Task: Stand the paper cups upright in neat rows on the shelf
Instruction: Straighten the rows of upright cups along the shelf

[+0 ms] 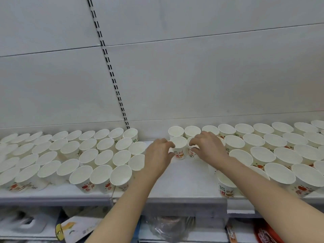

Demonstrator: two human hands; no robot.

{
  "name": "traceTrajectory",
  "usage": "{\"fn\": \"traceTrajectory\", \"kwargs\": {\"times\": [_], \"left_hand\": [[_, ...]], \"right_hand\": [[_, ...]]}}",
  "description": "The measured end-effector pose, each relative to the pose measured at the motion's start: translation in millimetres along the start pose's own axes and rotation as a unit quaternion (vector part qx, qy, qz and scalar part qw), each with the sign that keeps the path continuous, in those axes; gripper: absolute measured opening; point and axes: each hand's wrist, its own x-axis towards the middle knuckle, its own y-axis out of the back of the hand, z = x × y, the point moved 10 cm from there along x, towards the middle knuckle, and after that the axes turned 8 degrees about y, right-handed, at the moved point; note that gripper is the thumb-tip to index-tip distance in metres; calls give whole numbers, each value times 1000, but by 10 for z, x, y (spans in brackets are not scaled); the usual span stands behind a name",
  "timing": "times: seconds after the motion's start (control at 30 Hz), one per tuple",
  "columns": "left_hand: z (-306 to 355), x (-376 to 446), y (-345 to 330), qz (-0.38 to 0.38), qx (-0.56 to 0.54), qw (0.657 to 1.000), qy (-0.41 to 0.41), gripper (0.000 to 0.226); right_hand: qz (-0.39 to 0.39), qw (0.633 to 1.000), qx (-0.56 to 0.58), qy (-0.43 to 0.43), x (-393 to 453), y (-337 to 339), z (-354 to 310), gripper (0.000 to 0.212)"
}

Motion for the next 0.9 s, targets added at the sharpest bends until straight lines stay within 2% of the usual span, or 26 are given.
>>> {"fn": "traceTrajectory", "kwargs": {"times": [0.07,0.2,0.27,0.37,0.47,0.6,0.77,0.9], "left_hand": [[-181,-277,174,36,0,999,22,24],[-760,-914,665,159,20,982,104,18],[-1056,-1131,807,153,33,975,159,21],[-1326,-1230,745,67,45,975,206,26],[-1366,-1211,666,21,59,979,194,19],[-1450,-1190,678,6,43,983,177,12],[-1460,-1203,678,-5,9,994,113,11],[-1207,-1127,679,16,-44,999,28,10]], "right_hand": [[34,999,10,37,-9,9,-173,5],[83,988,62,110,-28,-16,-589,8],[84,985,86,123,-9,-54,-797,7],[68,983,112,127,29,-157,-1074,8],[50,983,127,125,123,-258,-1270,17],[20,982,133,136,244,-415,-1482,27],[57,985,114,113,257,-423,-1544,12],[91,988,97,81,71,-249,-1351,8]]}}
